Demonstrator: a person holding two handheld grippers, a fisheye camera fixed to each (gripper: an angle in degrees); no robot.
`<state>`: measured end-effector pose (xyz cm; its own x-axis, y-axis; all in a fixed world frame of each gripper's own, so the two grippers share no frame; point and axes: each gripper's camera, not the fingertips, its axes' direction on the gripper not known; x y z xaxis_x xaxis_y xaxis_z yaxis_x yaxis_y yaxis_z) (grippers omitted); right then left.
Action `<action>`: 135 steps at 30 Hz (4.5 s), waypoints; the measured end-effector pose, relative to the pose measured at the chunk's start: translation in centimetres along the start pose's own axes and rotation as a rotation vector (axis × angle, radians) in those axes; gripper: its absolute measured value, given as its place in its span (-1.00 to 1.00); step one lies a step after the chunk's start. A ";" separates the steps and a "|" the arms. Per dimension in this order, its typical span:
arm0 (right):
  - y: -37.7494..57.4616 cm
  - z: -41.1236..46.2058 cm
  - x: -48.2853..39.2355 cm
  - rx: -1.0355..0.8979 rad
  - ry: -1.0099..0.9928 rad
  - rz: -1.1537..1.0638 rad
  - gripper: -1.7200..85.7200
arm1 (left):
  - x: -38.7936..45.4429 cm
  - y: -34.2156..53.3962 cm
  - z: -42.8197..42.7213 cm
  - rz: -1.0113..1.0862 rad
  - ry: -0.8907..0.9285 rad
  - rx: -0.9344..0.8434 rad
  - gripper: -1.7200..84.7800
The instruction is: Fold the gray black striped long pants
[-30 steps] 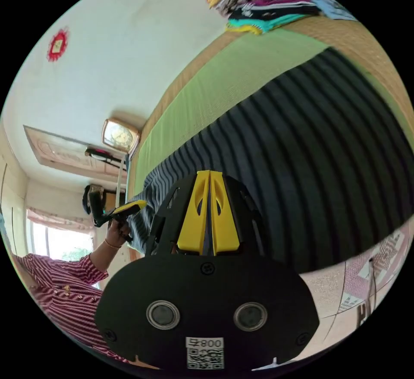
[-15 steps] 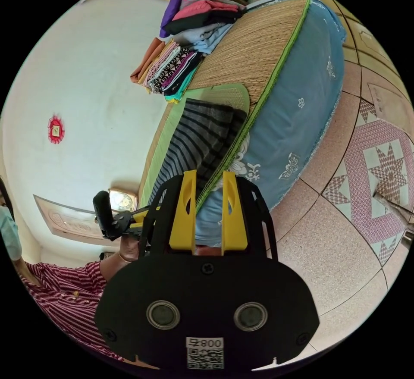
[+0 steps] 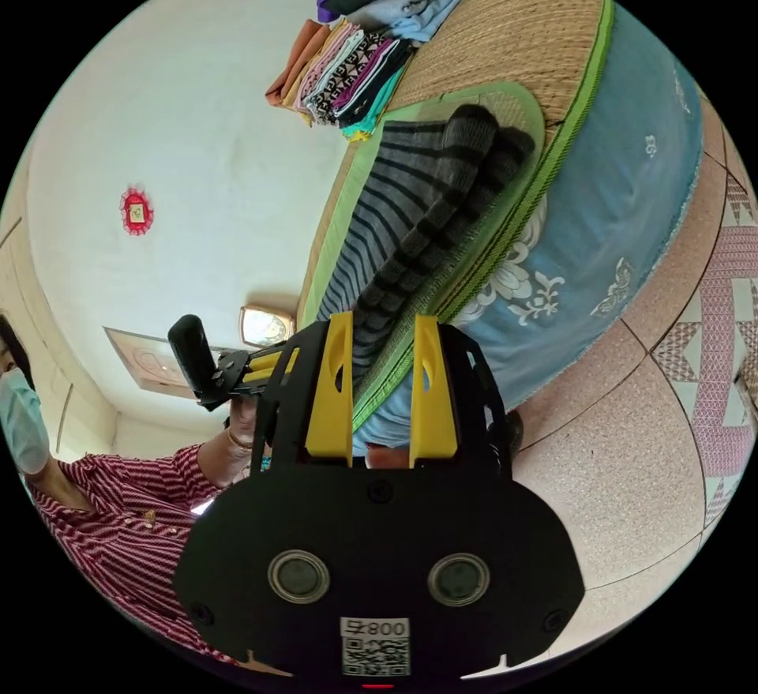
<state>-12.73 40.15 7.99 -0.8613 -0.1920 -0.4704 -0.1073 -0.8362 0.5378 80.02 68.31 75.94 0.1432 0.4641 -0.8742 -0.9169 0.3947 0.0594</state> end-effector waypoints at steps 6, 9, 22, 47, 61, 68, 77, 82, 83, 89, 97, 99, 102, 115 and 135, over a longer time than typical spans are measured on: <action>-1.2 -2.6 3.5 0.112 -0.108 0.088 -0.67 | -0.5 -0.9 0.9 0.003 -0.002 0.018 -0.86; -1.7 -4.6 5.5 0.191 -0.139 0.137 -0.69 | -1.1 -1.2 1.2 -0.012 0.017 0.034 -0.86; 0.5 -8.1 6.8 0.271 -0.165 0.099 -0.80 | -6.3 -1.7 0.0 -0.109 0.240 0.131 -0.78; 19.4 2.7 -11.6 -0.020 -0.092 -0.366 -0.81 | -21.5 -5.1 -18.4 -0.337 0.468 0.208 -0.80; 35.1 17.0 -18.0 -0.469 0.018 -0.583 -0.80 | -28.4 23.0 -27.0 -0.841 0.553 0.504 -0.80; 40.4 21.4 -14.7 -0.635 0.140 -0.481 -0.80 | -30.2 31.0 -24.5 -1.051 0.732 0.470 -0.80; 39.9 16.4 -15.9 -0.511 0.006 -0.399 -0.81 | -28.1 33.5 -29.6 -0.932 0.776 0.629 -0.88; 38.4 11.4 -15.7 -0.372 -0.096 -0.347 -0.81 | -27.7 34.7 -30.6 -0.940 0.774 0.619 -0.90; 38.4 11.2 -16.0 -0.365 -0.086 -0.358 -0.81 | -28.0 35.1 -30.8 -0.946 0.802 0.627 -0.89; 43.3 15.9 -17.3 -0.503 -0.009 -0.435 -0.80 | -30.4 38.8 -33.7 -1.016 0.843 0.766 -0.75; 48.6 20.4 -11.3 -0.564 0.039 -0.283 -0.79 | -34.5 39.9 -34.5 -1.138 0.775 0.605 -0.75; 48.6 19.8 -11.3 -0.547 0.012 -0.277 -0.78 | -35.1 39.0 -34.9 -1.106 0.769 0.568 -0.77; 48.9 19.7 -12.1 -0.544 0.043 -0.315 -0.77 | -35.7 37.8 -35.4 -1.086 0.728 0.505 -0.81; 50.6 21.6 -13.9 -0.548 0.173 -0.377 -0.74 | -36.5 37.3 -37.5 -1.043 0.632 0.476 -0.85; 50.0 27.4 -18.0 -0.585 0.467 -0.611 -0.77 | -35.8 36.2 -35.6 -1.048 0.621 0.465 -0.86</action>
<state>-16.18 15.88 62.57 -0.4414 0.2821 -0.8518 -0.0982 -0.9588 -0.2666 28.43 37.81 92.22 0.3977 -0.6225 -0.6740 -0.2424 0.6372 -0.7316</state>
